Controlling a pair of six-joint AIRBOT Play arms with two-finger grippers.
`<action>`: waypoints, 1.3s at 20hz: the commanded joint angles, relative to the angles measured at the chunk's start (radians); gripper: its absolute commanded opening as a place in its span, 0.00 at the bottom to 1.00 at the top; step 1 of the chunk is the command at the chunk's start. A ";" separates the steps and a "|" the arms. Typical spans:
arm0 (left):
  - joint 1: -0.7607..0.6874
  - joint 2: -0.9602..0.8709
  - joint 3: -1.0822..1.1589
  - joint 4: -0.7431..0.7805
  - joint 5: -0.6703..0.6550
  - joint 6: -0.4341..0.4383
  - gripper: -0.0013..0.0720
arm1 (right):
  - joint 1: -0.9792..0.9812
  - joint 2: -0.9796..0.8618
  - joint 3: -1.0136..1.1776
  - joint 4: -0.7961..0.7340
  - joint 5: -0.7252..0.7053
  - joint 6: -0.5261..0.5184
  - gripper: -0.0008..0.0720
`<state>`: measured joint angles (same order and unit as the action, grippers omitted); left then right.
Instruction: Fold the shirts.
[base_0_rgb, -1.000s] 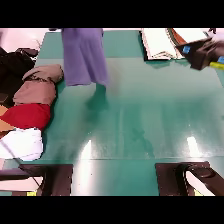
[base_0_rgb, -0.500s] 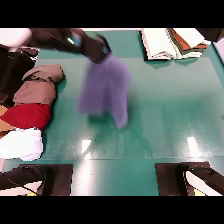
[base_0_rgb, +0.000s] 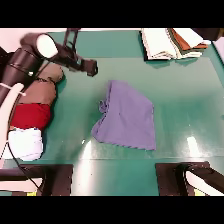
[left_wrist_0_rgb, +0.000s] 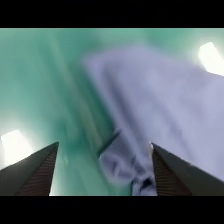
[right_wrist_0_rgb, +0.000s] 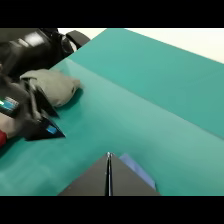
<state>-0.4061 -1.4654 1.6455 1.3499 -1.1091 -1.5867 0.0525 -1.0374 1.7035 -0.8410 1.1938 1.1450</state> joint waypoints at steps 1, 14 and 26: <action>0.040 -0.083 -0.135 -0.089 -0.023 -0.010 0.92 | 0.000 -0.002 0.003 0.001 0.015 0.007 0.03; -0.021 -0.201 -0.310 -0.324 0.256 0.051 0.92 | 0.000 -0.002 0.003 0.001 0.014 0.041 0.03; 0.131 -0.210 -0.039 -0.227 -0.007 0.076 0.05 | -0.160 0.088 -0.260 -0.130 0.231 0.129 0.03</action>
<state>-0.3229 -1.6749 1.5177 1.0836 -1.0359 -1.5238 -0.0463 -0.9989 1.5909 -0.8692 1.3647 1.2144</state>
